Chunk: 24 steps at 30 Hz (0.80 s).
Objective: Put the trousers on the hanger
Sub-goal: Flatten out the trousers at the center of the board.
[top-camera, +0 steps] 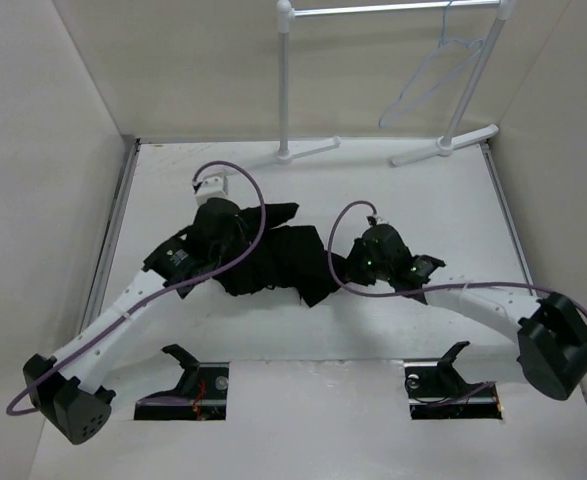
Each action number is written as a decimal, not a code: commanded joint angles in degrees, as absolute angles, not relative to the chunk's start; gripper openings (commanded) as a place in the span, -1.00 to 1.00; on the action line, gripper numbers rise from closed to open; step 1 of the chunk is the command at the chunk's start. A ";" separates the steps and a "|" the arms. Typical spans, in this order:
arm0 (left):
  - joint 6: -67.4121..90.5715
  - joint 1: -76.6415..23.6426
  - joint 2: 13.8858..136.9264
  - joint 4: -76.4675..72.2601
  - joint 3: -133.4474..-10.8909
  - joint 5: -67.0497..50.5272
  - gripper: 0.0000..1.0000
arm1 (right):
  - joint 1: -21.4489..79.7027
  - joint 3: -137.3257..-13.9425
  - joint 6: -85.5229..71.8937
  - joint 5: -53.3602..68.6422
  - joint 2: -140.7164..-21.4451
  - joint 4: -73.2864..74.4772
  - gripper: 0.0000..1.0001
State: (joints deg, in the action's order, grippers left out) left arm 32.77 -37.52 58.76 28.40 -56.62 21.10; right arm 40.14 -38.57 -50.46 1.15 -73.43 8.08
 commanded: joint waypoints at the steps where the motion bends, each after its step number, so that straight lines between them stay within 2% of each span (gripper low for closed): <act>1: 30.41 -32.41 54.77 27.50 -64.40 21.18 -0.93 | 41.60 -50.85 -46.42 -5.08 -65.06 14.62 -0.96; 5: 28.31 -23.88 53.00 28.22 -73.19 20.66 -0.93 | 45.74 -66.40 -42.46 -8.70 -58.55 29.50 -0.96; 9: 26.02 -12.91 54.75 26.20 -83.20 19.78 -0.92 | 48.47 -86.86 -40.78 -9.14 -57.65 39.01 -0.95; 12: 27.06 -4.29 58.08 25.23 -92.25 17.41 -0.92 | 49.52 -101.30 -41.83 -8.27 -58.27 40.08 -0.94; 15: 28.56 0.73 60.90 25.05 -98.94 16.35 -0.90 | 50.93 -106.34 -44.29 -6.69 -58.01 38.94 -0.91; 17: 28.83 2.59 62.40 24.44 -99.93 15.91 -0.89 | 51.02 -103.38 -46.40 -6.68 -56.44 38.06 -0.90; 19: 29.35 2.77 63.19 23.91 -96.35 15.82 -0.88 | 48.66 -95.40 -47.81 -7.38 -53.45 37.88 -0.91; 22: 31.80 2.68 61.71 23.12 -82.59 15.65 -0.87 | 41.55 -75.58 -49.04 -8.00 -46.26 35.70 -0.91; 24: 34.00 2.59 61.35 22.59 -75.18 13.99 -0.87 | 36.90 -66.75 -50.44 -5.99 -43.60 34.81 -0.92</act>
